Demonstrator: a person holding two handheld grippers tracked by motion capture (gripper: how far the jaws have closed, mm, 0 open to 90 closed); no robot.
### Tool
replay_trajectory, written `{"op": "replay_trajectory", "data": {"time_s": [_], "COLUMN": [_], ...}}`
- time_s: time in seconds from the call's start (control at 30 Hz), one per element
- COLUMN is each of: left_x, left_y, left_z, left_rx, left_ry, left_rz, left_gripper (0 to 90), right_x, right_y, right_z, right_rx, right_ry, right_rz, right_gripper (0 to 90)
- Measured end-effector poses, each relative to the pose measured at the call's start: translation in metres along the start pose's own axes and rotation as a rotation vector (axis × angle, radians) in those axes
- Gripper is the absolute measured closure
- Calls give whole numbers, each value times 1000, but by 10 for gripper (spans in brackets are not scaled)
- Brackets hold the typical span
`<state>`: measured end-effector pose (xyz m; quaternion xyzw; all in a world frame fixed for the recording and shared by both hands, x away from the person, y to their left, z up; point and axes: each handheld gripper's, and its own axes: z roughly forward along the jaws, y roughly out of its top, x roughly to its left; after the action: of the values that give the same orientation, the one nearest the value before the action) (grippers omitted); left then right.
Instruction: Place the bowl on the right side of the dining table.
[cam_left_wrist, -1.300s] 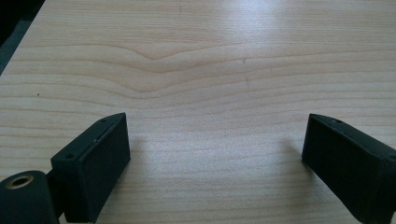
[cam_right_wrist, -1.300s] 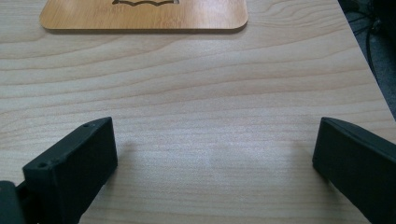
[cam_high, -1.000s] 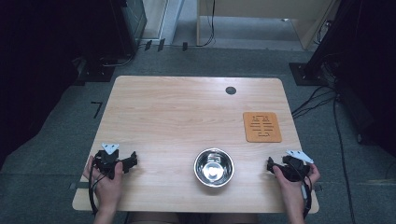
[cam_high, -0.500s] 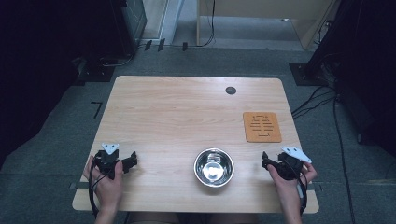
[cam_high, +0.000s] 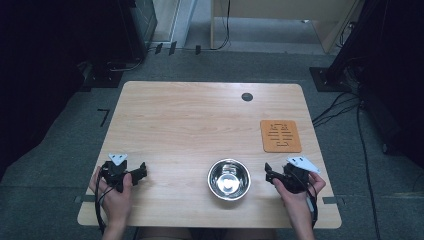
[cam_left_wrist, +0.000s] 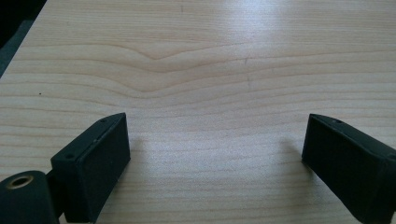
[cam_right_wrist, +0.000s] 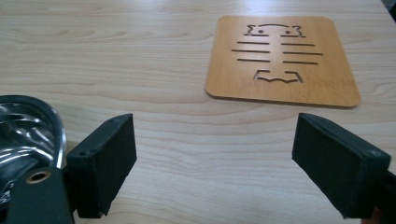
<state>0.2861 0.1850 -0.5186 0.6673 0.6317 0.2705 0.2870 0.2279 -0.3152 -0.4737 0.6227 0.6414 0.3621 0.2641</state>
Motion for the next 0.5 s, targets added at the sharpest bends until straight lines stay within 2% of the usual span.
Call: {"op": "replay_trajectory", "data": {"time_s": [0.17, 0.5], "left_x": [0, 0], "left_y": [0, 0], "left_z": [0, 0], "left_rx": [0, 0], "left_ry": [0, 0], "left_rz": [1, 1], "left_gripper": [74, 74], "right_x": [10, 24], "right_y": [1, 1], "right_z": [1, -2], "right_rx": [13, 1], "right_ry": [55, 88], "right_rz": [3, -9], "right_gripper": [136, 158]}}
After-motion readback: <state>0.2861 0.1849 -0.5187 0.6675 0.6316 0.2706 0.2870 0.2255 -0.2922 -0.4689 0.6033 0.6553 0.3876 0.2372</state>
